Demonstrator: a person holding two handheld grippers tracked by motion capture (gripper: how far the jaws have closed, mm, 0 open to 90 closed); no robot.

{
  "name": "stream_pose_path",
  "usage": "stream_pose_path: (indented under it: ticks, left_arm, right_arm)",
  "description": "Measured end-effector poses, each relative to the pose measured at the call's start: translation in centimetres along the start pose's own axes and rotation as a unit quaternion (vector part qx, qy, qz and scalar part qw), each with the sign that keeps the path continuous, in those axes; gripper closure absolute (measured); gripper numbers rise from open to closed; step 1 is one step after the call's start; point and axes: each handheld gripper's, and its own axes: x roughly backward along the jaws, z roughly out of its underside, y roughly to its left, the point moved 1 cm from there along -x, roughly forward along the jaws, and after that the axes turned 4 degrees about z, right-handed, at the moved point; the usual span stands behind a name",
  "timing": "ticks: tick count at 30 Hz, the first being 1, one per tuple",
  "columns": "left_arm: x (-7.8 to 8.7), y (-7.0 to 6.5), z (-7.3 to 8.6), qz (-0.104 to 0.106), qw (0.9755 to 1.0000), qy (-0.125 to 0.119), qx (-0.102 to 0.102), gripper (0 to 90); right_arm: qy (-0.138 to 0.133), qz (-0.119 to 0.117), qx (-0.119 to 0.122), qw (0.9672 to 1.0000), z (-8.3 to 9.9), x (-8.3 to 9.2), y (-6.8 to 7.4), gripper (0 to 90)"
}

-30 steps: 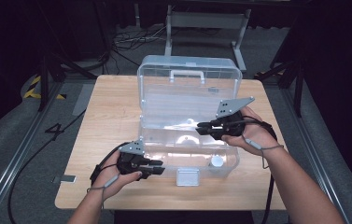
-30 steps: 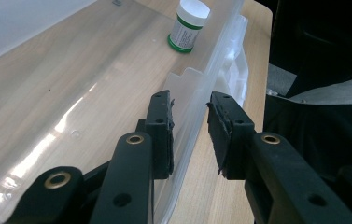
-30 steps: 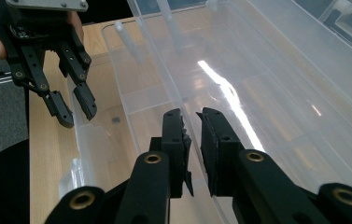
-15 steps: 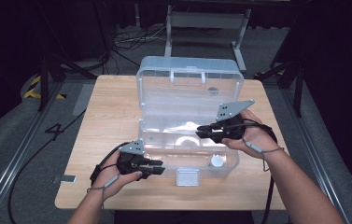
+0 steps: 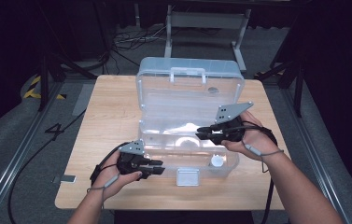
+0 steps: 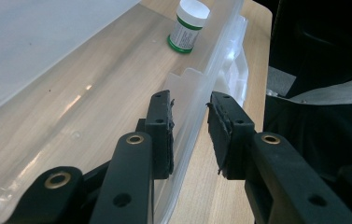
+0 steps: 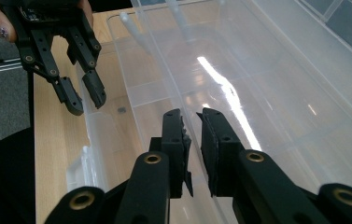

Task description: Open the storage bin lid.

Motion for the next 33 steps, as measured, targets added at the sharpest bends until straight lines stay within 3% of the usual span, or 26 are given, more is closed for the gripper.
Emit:
stream_pose_path:
  ticks: [33]
  left_arm:
    - [-0.02,-0.08,-0.03,-0.003,1.0,-0.003,0.001,69.2]
  right_arm:
    - [0.001,-0.008,-0.001,1.0,0.43,-0.03,0.55,80.6]
